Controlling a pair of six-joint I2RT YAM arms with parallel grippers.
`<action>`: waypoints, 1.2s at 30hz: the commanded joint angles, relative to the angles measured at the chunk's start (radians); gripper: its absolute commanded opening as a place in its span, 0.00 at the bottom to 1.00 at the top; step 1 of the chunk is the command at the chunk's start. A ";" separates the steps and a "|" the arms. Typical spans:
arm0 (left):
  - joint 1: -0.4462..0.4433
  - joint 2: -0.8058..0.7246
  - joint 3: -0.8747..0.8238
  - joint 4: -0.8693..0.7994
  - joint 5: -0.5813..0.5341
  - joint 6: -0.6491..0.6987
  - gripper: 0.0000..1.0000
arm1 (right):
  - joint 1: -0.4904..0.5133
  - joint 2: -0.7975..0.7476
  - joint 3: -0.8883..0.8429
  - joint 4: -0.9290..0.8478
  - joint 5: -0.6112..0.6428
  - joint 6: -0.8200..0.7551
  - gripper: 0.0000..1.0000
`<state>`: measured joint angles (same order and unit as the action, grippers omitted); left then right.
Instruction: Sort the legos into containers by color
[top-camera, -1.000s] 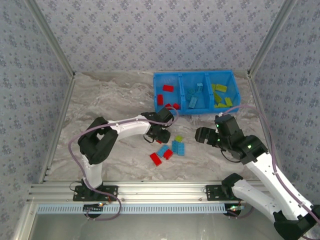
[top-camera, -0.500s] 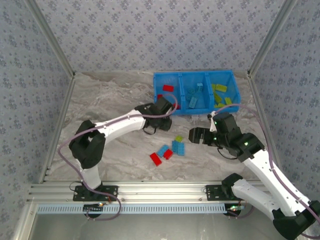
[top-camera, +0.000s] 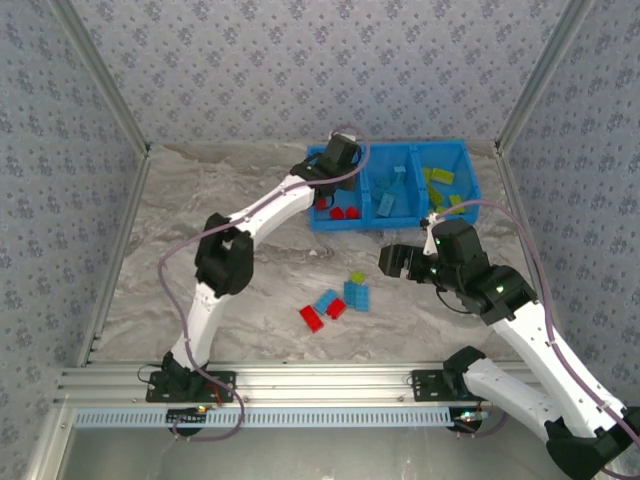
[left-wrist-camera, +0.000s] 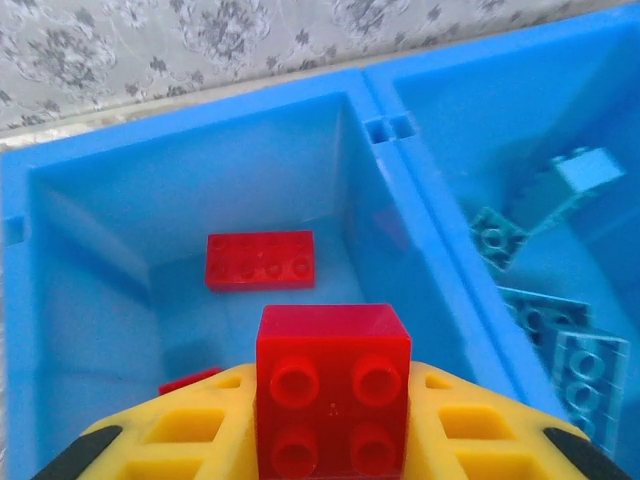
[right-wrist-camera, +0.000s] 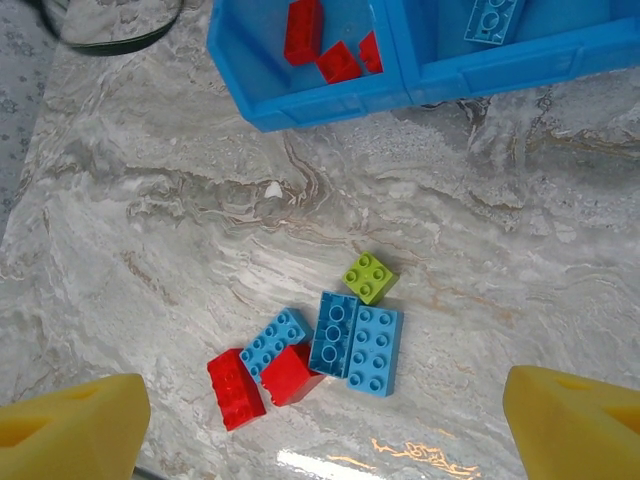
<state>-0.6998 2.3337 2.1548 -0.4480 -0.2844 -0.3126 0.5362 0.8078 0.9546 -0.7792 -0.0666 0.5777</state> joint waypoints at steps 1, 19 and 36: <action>0.018 0.041 0.100 -0.092 0.000 -0.036 0.35 | -0.003 -0.034 0.024 -0.021 0.027 0.017 0.94; 0.001 -0.784 -0.781 0.267 0.143 0.014 0.51 | 0.041 0.132 -0.051 0.007 0.156 0.356 0.96; -0.010 -1.634 -1.334 -0.076 0.434 0.466 0.71 | 0.129 0.879 0.186 0.076 0.084 0.452 0.74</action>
<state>-0.7033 0.7296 0.8276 -0.4034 0.0696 0.0452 0.6582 1.6386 1.1019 -0.6987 0.0311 0.9981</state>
